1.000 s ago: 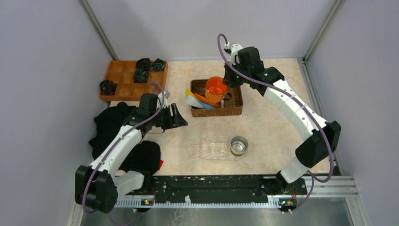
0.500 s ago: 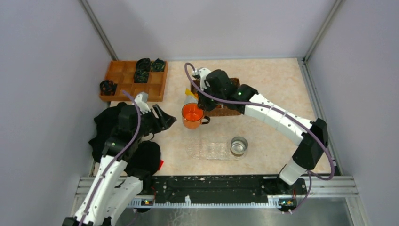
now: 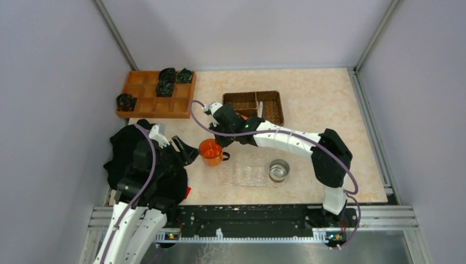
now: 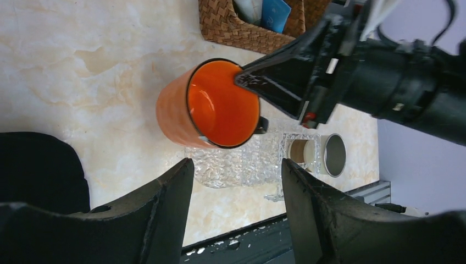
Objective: Prepare toiletry sets of a toothbrush and toothpaste on the tray
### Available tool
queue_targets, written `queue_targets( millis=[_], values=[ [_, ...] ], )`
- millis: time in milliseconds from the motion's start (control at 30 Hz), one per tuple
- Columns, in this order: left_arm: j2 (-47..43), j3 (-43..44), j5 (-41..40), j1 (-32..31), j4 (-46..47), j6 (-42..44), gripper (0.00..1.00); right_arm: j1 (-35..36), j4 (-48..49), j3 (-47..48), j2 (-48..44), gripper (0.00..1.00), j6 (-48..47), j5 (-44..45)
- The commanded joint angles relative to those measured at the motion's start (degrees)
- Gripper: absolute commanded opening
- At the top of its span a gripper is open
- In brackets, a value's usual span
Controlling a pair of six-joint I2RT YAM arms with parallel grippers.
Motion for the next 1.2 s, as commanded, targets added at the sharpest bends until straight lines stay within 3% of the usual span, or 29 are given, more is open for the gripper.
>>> queue_targets(
  millis=[0, 233, 500, 533, 600, 767, 833, 1167],
  values=[
    [-0.40, -0.68, 0.04, 0.30, -2.17, -0.25, 0.66, 1.16, 10.87, 0.90, 2.02, 0.00, 2.80, 4.23],
    [-0.46, -1.56, 0.06, 0.30, -2.19, -0.09, 0.66, 1.26, 16.68, 0.16, 4.83, 0.00, 4.86, 7.75],
    [1.24, -2.63, 0.10, 0.30, -2.42, -0.62, 0.66, 1.21, 15.59, 4.03, 8.43, 0.00, 7.60, 10.15],
    [1.77, -2.56, 0.01, 0.31, -2.37, -0.71, 0.66, 1.21, 15.10, 4.24, 8.66, 0.02, 7.93, 9.92],
    [3.20, -2.51, 0.25, 0.31, -2.42, -0.95, 0.66, 1.20, 14.97, 3.89, 8.58, 0.18, 8.36, 9.41],
    [7.52, -2.39, 0.08, 0.30, -1.74, -1.87, 0.66, 1.20, 15.43, 1.14, 5.29, 0.37, 7.60, 9.94],
    [9.52, -1.94, -1.33, 0.34, -2.16, -2.71, 0.66, 1.26, 14.68, 0.69, 3.51, 0.52, 6.76, 10.17],
    [17.36, -0.42, -5.96, 0.30, 0.19, -7.54, 0.64, 1.21, 8.08, -6.34, -15.22, 0.52, 2.56, 14.93]
  ],
)
